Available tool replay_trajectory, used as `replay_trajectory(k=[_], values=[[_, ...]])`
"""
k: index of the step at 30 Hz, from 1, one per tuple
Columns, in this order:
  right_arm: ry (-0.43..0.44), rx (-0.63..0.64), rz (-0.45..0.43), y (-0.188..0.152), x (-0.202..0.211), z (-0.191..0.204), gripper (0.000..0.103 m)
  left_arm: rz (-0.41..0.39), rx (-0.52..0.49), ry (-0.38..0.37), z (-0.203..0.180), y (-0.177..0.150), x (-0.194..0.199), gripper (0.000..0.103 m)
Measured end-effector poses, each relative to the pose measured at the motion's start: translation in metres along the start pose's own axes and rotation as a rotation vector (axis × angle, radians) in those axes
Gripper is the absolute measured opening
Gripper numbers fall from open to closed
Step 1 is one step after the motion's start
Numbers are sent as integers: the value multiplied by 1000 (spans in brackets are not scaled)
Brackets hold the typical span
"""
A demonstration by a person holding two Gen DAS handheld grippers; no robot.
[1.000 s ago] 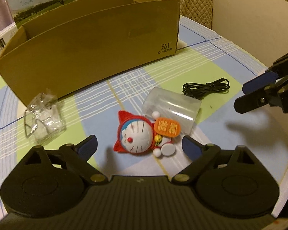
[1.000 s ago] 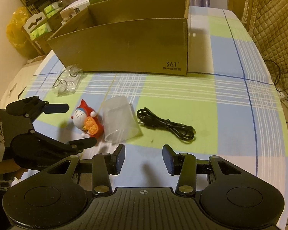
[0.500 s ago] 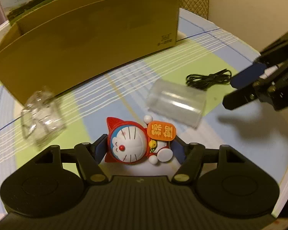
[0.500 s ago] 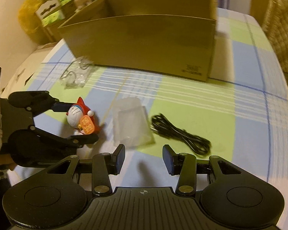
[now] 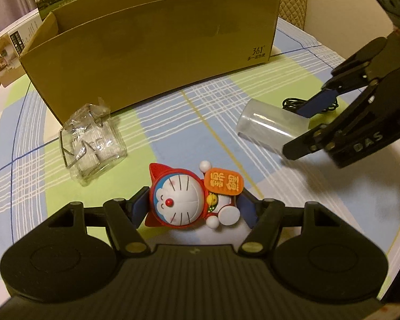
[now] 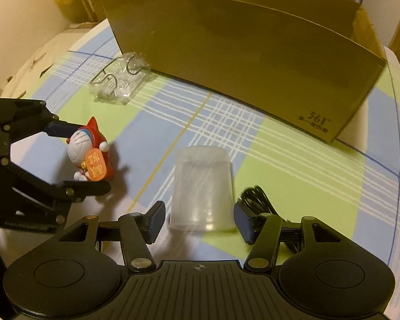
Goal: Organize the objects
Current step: 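Grasp the red Doraemon doll with the left tool while the right tool grasps the clear cup, then lift the Doraemon doll and clear cup off the table with both tools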
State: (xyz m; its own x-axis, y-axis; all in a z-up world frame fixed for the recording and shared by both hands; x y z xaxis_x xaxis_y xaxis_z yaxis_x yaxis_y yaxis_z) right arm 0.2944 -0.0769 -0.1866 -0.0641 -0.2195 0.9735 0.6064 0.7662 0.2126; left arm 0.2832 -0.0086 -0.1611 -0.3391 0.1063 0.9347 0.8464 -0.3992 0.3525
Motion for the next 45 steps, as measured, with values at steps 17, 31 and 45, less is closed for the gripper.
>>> replay_trajectory(k=[17, 31, 45], values=[[-5, -122, -34, -7, 5, -1, 49, 7, 44, -24, 2, -4, 0, 65], [35, -236, -114, -45, 60, 16, 49, -17, 84, -35, -6, -13, 36, 65], [47, -238, -187, -64, 105, 42, 49, -64, 183, -15, -9, -37, 92, 65]])
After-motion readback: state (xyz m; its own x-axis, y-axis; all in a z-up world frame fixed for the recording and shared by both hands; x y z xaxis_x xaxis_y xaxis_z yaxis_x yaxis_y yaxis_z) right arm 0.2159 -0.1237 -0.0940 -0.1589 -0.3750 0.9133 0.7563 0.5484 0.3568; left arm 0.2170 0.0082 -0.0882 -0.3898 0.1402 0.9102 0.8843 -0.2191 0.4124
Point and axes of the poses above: each gripper's, at about its wrist camera, not at the fingertips, and x roughly against the way its jaws point, z to its left, y to its top, the point moved 10 cm from there along -x, roughly the way its jaws point, and after that the axes turned 13 degrees about z, right-handed, at the moved point
